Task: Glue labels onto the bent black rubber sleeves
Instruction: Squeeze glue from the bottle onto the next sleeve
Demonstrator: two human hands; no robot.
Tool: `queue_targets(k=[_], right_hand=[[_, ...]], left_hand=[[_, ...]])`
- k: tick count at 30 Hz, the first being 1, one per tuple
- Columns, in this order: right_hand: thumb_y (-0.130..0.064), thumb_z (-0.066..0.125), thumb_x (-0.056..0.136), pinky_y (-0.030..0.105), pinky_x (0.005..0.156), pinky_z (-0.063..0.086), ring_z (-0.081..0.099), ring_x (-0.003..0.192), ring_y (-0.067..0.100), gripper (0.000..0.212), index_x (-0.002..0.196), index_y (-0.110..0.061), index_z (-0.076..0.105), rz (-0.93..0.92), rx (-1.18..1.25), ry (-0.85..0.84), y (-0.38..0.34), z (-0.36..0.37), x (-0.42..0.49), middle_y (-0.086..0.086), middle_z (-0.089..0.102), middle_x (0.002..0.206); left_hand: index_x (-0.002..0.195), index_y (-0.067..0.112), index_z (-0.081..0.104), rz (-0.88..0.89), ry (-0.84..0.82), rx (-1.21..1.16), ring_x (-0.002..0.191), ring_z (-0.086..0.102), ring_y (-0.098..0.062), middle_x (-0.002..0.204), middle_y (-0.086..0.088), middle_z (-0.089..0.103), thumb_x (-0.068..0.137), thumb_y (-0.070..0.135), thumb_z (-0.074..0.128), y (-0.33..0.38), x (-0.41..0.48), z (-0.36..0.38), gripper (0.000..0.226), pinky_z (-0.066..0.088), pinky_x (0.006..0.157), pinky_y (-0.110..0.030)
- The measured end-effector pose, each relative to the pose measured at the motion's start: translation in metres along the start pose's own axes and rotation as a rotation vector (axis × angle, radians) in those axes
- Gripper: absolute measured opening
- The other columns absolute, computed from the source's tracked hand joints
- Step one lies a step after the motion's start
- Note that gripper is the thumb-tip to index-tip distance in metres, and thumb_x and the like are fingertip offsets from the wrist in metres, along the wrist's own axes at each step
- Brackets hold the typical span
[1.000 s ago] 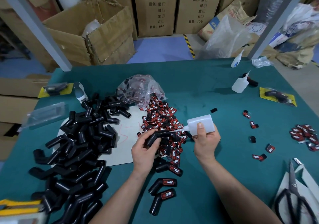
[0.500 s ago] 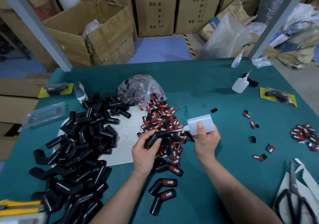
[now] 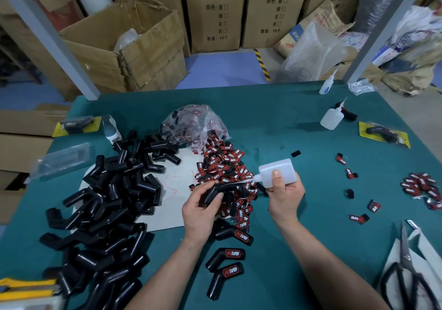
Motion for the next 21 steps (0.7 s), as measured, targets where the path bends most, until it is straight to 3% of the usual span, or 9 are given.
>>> queue_targets(k=[6,9,12,15,19,21], right_hand=[[-0.052,0.069,0.076,0.022,0.045,0.043,0.055,0.053,0.009,0.024,0.073,-0.029,0.066,0.015,0.004,0.017,0.0022,-0.0007,-0.0004,-0.009,0.059,0.064],[-0.053,0.069,0.075,0.022,0.045,0.043,0.054,0.054,0.011,0.02,0.073,-0.033,0.067,0.026,0.003,0.019,0.0034,-0.0004,0.0002,-0.009,0.059,0.064],[-0.054,0.069,0.075,0.024,0.045,0.043,0.054,0.055,0.014,0.021,0.073,-0.034,0.067,0.026,-0.013,0.015,0.0045,-0.0006,0.0008,-0.007,0.058,0.065],[-0.055,0.069,0.076,0.026,0.049,0.042,0.053,0.056,0.019,0.027,0.072,-0.029,0.064,0.018,-0.044,0.025,0.0065,-0.0026,0.0006,-0.001,0.057,0.067],[-0.057,0.067,0.077,0.028,0.052,0.043,0.053,0.057,0.019,0.019,0.074,-0.038,0.067,0.008,-0.059,0.027,0.0034,-0.0014,0.001,-0.004,0.058,0.066],[-0.056,0.067,0.077,0.029,0.054,0.043,0.053,0.059,0.019,0.018,0.075,-0.039,0.067,0.007,-0.059,0.028,0.0028,-0.0009,0.0007,-0.003,0.058,0.067]], left_hand=[[0.108,0.046,0.077,0.006,-0.009,0.015,0.11,0.07,-0.013,0.116,0.008,0.076,0.085,0.009,0.083,0.0008,-0.0003,0.0001,0.044,0.054,0.103,-0.053],[0.109,0.045,0.077,0.004,-0.01,0.018,0.108,0.071,-0.015,0.115,0.008,0.076,0.081,0.026,0.081,0.0018,-0.0006,-0.0005,0.034,0.055,0.098,-0.062],[0.11,0.043,0.077,0.0,-0.024,0.019,0.108,0.071,-0.021,0.117,0.007,0.075,0.081,0.025,0.081,0.0001,-0.0002,-0.0006,0.034,0.054,0.093,-0.069],[0.109,0.045,0.076,0.008,-0.021,0.02,0.109,0.071,-0.017,0.116,0.009,0.075,0.082,0.021,0.08,0.0005,-0.0007,0.0,0.037,0.054,0.096,-0.066],[0.11,0.043,0.077,0.005,-0.026,0.023,0.109,0.071,-0.018,0.116,0.009,0.075,0.086,0.005,0.082,-0.0023,0.0,-0.0007,0.045,0.055,0.096,-0.064],[0.109,0.044,0.077,0.026,-0.024,0.023,0.111,0.07,-0.015,0.116,0.009,0.075,0.086,0.002,0.081,-0.0016,-0.0001,-0.0007,0.049,0.055,0.102,-0.056]])
Point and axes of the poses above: each hand's wrist, its own x-axis towards the middle knuckle, its own z-axis out of the palm, y = z × x, the point moved 3 cm from there along x, towards the middle knuckle
